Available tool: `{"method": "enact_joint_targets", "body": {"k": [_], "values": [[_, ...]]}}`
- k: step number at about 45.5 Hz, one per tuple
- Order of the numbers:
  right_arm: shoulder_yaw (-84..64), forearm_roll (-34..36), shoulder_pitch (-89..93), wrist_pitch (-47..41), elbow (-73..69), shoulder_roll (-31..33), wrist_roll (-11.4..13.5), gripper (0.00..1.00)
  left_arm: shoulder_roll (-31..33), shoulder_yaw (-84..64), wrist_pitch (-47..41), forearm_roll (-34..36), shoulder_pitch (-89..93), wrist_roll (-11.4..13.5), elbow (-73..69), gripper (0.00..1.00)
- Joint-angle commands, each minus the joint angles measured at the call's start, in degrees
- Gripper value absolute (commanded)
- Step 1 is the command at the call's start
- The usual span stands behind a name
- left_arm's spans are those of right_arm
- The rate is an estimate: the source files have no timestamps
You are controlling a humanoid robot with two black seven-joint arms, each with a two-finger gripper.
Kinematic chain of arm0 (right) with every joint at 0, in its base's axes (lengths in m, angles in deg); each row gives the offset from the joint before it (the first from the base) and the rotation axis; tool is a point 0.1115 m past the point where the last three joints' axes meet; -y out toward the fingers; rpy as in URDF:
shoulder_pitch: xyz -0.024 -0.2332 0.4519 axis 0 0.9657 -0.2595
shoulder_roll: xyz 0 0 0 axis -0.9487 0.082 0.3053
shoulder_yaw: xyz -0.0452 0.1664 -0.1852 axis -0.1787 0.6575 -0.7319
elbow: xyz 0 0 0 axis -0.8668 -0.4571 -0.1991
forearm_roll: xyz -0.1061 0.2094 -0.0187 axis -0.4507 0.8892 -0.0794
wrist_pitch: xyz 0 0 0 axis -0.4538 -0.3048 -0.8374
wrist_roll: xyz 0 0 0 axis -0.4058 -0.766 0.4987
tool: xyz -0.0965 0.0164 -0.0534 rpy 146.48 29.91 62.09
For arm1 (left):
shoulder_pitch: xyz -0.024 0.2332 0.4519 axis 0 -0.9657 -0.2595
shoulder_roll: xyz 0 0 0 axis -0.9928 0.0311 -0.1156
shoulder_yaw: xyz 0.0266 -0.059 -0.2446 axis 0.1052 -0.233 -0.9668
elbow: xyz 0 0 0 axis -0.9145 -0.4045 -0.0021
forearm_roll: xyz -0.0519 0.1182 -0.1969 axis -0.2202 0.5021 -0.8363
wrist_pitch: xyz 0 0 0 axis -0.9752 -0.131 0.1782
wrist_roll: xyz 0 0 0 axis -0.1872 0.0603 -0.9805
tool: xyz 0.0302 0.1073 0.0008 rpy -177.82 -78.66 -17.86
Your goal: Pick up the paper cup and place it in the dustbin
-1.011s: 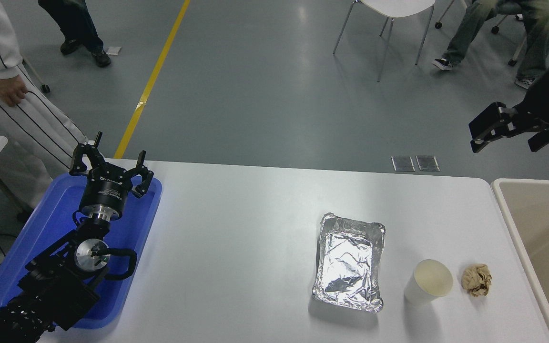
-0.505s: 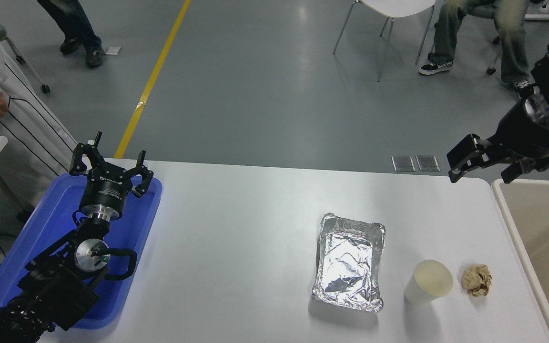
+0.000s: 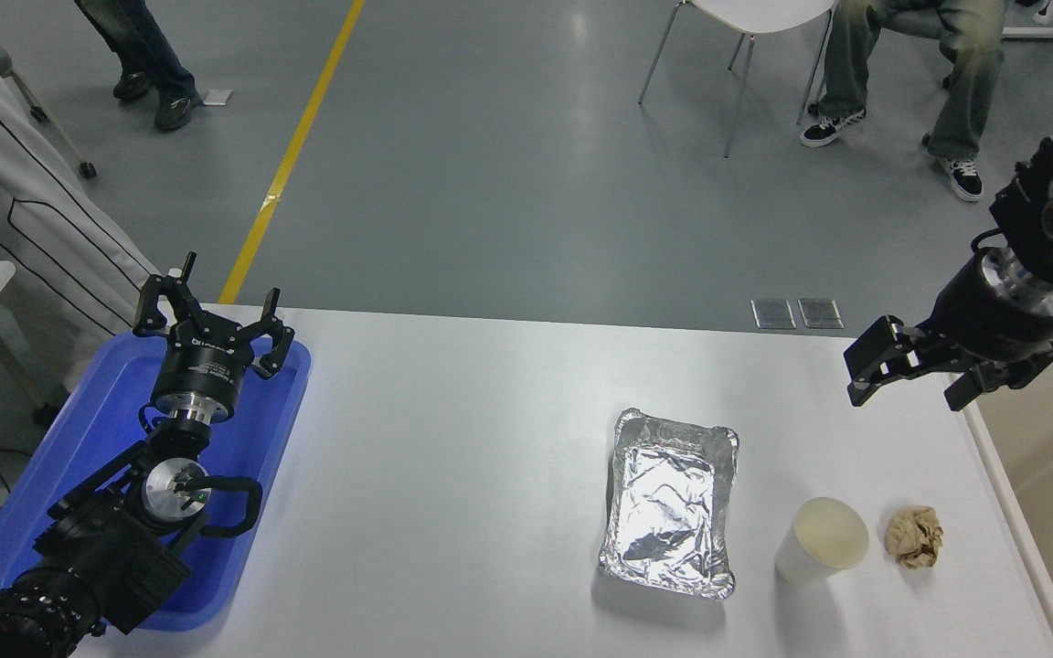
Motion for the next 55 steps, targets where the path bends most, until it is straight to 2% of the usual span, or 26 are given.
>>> {"method": "enact_joint_targets", "body": {"k": [1,27,32,41,55], "values": [[1.91,0.02,3.17,-0.01,-0.01,-0.02,0.00,1.00,-0.01,-0.01,0.00,0.00,0.00,0.00,0.00,1.00],[2.97,0.02,11.51,-0.01,-0.10,-0.46,0.00,1.00,-0.01,-0.01,0.00,0.00,0.00,0.00,0.00,1.00],[3.76,0.19,13.80,-0.01,-0.10,-0.64,0.00,0.95,-0.01,-0.01,0.00,0.00,0.00,0.00,0.00,1.00],[3.85,0.37,16.44,6.40,-0.10,-0.64,0.00,0.86,-0.01,-0.01,0.00,0.00,0.00,0.00,0.00,1.00],[4.90,0.37,21.36,16.25,0.16,-0.90,0.09,0.86,-0.01,-0.01,0.00,0.00,0.00,0.00,0.00,1.00]]}}
